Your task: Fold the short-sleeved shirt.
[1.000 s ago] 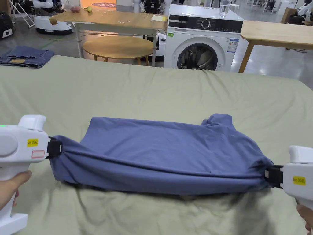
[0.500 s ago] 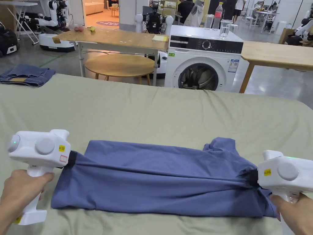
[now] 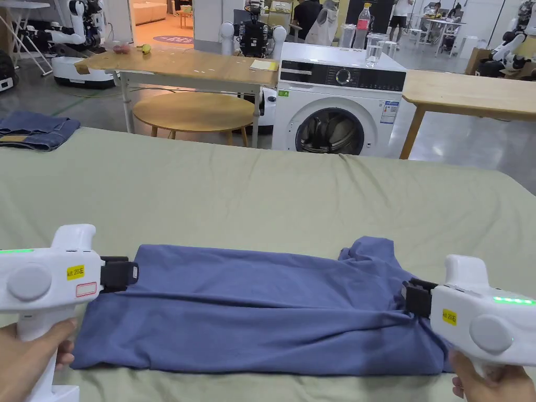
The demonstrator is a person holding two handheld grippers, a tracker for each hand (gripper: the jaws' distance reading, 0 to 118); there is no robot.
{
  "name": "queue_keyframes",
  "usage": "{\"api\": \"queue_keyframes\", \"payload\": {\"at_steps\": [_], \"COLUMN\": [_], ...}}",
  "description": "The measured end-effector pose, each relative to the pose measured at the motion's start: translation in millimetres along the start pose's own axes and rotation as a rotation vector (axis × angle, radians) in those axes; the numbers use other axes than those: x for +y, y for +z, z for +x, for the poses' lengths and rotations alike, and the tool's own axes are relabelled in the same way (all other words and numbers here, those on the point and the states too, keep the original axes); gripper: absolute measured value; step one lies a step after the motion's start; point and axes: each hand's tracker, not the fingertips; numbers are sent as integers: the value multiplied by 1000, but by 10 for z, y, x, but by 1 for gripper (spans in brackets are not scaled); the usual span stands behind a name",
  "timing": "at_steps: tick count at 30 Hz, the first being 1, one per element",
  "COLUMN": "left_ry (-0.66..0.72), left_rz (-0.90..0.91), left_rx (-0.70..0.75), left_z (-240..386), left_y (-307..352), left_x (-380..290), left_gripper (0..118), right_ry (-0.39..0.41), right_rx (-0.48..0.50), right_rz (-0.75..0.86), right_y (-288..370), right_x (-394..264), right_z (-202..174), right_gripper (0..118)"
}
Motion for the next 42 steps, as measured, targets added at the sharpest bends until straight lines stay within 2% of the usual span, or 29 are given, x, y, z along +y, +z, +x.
{"api": "queue_keyframes", "payload": {"at_steps": [3,4,5,6,7,10,14,16,23,24,27,29,33,35,37,38,41,42], "left_ry": [-54,-74,-90,-112,-130,-141,-101,-61,72,103,145,109,72,-4,-4,-29,-133,-147], "left_rz": [141,181,218,246,254,242,157,81,-218,-268,-357,-400,-570,-515,-479,-475,-453,-457], "left_rx": [34,50,80,99,105,147,147,129,65,57,57,91,167,193,246,254,221,201], "left_z": [172,217,270,317,347,305,113,-31,-328,-379,-457,-433,-338,-247,-188,-177,-75,-96], "left_y": [324,414,500,570,620,647,583,503,141,50,-163,-276,-499,-496,-472,-488,-441,-420], "left_x": [-136,-196,-254,-317,-359,-466,-526,-498,-355,-329,-320,-335,-515,-590,-621,-641,-691,-673], "left_gripper": [46,43,32,8,0,0,0,0,0,4,44,60,64,63,58,49,14,10], "right_ry": [20,17,15,22,27,50,18,0,11,11,20,28,37,27,12,6,-27,-33], "right_rx": [1,-6,-7,-12,-20,-30,-17,1,-17,-20,-31,-34,-49,-52,-56,-58,-53,-48], "right_rz": [79,110,127,142,158,191,195,182,120,112,88,76,51,32,-2,-17,-82,-113], "right_y": [284,364,427,505,560,692,796,811,749,744,733,736,730,708,660,636,518,464], "right_x": [-88,-121,-150,-179,-208,-289,-381,-421,-530,-544,-581,-608,-655,-670,-685,-684,-659,-638], "right_z": [-159,-203,-247,-294,-337,-435,-442,-406,-242,-214,-150,-111,-30,25,108,142,298,360], "right_gripper": [52,42,24,3,0,0,0,0,0,0,0,0,0,0,0,0,0,0]}}
